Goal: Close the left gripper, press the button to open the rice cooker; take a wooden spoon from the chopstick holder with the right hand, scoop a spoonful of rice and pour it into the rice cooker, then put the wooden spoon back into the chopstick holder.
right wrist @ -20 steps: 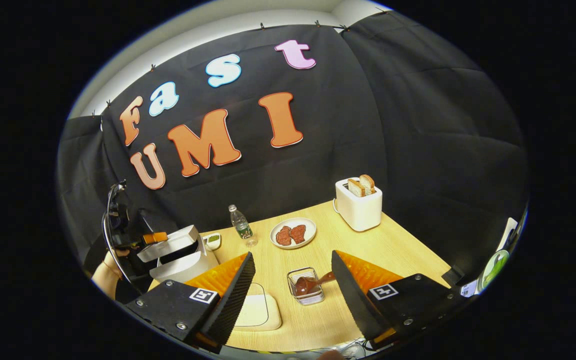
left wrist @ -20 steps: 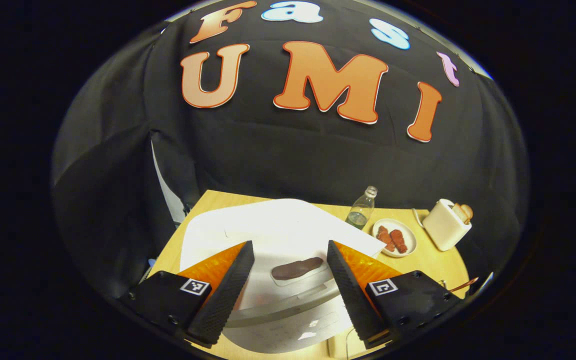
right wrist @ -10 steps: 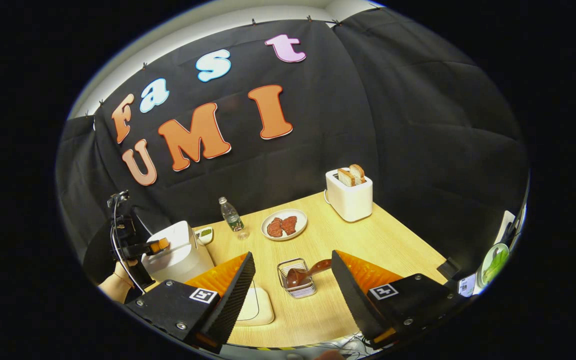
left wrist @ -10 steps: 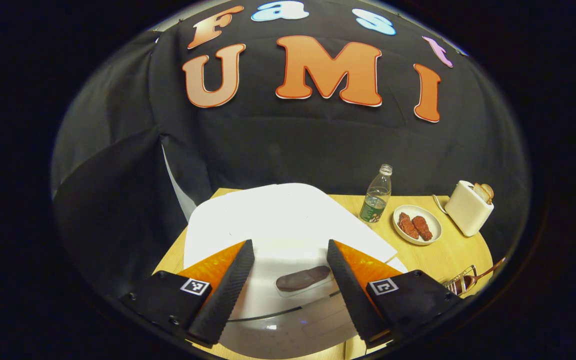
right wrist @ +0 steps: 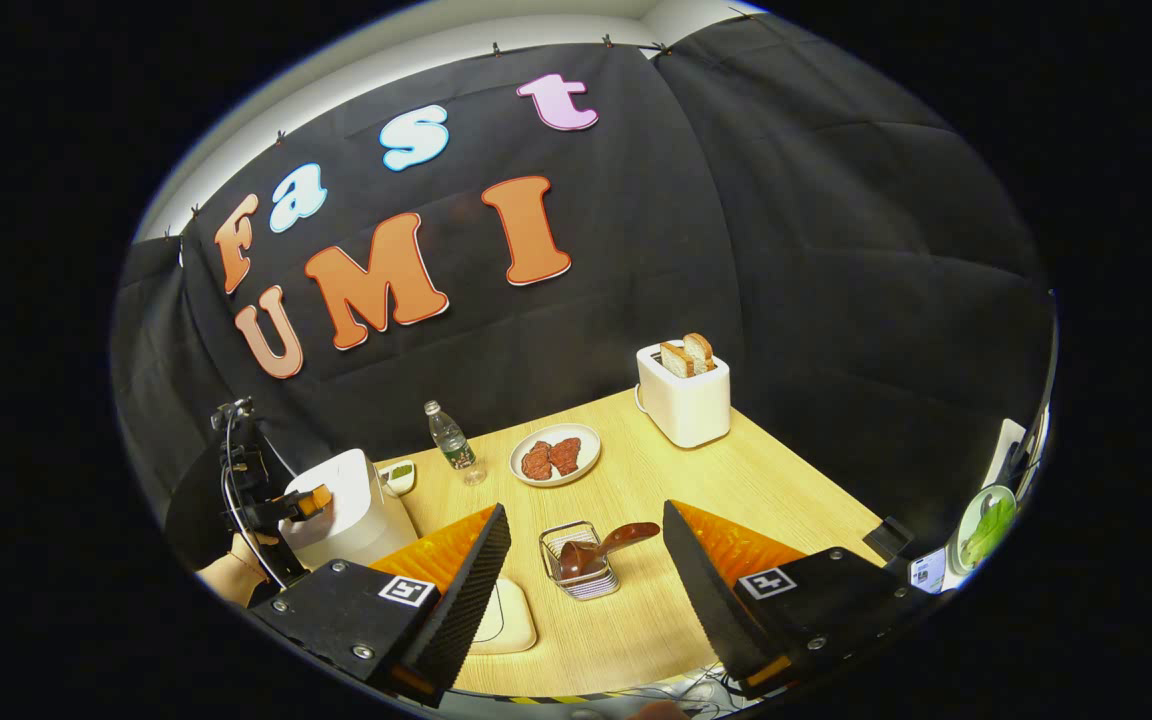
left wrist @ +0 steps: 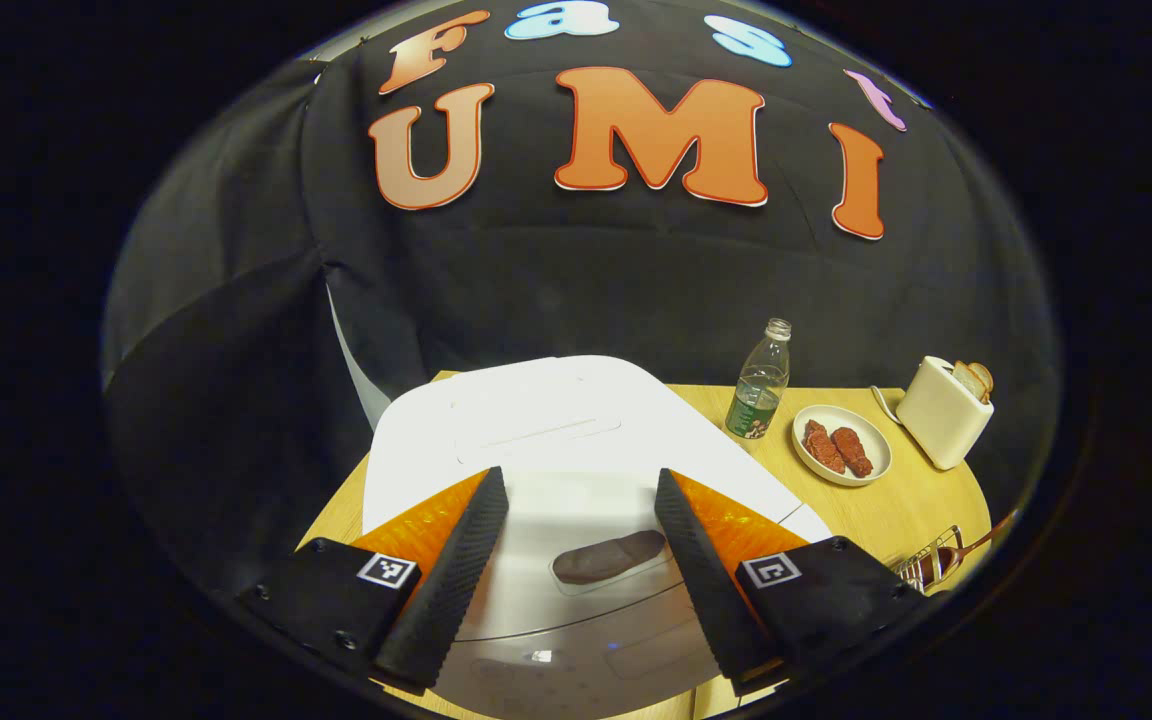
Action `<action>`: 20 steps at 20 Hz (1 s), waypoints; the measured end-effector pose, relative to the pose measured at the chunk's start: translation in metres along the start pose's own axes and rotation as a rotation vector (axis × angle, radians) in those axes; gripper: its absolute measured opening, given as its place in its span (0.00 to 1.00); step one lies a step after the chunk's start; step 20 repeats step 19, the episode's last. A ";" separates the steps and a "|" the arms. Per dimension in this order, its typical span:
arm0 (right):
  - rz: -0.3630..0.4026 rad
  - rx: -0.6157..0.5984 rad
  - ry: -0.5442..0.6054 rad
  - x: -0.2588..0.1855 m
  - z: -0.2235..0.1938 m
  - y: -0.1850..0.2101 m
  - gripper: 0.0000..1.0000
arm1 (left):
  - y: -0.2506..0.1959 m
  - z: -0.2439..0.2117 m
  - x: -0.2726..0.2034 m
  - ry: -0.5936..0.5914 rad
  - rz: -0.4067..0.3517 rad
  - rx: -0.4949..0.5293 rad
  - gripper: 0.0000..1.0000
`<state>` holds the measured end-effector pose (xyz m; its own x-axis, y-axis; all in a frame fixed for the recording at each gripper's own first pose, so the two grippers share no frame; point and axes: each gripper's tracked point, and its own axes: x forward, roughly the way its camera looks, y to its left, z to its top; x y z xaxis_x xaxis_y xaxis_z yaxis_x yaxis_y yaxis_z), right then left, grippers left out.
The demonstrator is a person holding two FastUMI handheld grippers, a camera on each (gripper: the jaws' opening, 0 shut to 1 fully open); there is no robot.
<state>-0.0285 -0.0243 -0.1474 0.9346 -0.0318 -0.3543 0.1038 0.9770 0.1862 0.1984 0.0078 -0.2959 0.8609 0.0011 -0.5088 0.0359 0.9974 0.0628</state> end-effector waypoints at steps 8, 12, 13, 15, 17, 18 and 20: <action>0.006 -0.132 -0.137 -0.007 0.075 0.013 0.95 | 0.000 0.054 -0.068 -0.101 -0.032 0.088 1.00; 0.011 -0.234 -0.253 -0.019 0.129 0.033 0.95 | 0.013 0.127 -0.140 -0.242 -0.074 0.023 0.97; 0.019 -0.247 -0.278 -0.023 0.141 0.039 0.95 | 0.018 0.141 -0.157 -0.265 -0.081 0.006 1.00; 0.043 -0.264 -0.319 -0.030 0.163 0.056 0.95 | 0.027 0.169 -0.191 -0.310 -0.098 -0.026 1.00; 0.061 -0.281 -0.350 -0.038 0.179 0.072 0.95 | 0.037 0.193 -0.226 -0.357 -0.102 -0.033 0.97; 0.068 -0.292 -0.368 -0.041 0.187 0.080 0.95 | 0.042 0.202 -0.240 -0.378 -0.100 -0.034 0.97; 0.074 -0.303 -0.385 -0.043 0.194 0.088 0.95 | 0.048 0.211 -0.253 -0.395 -0.100 -0.036 0.97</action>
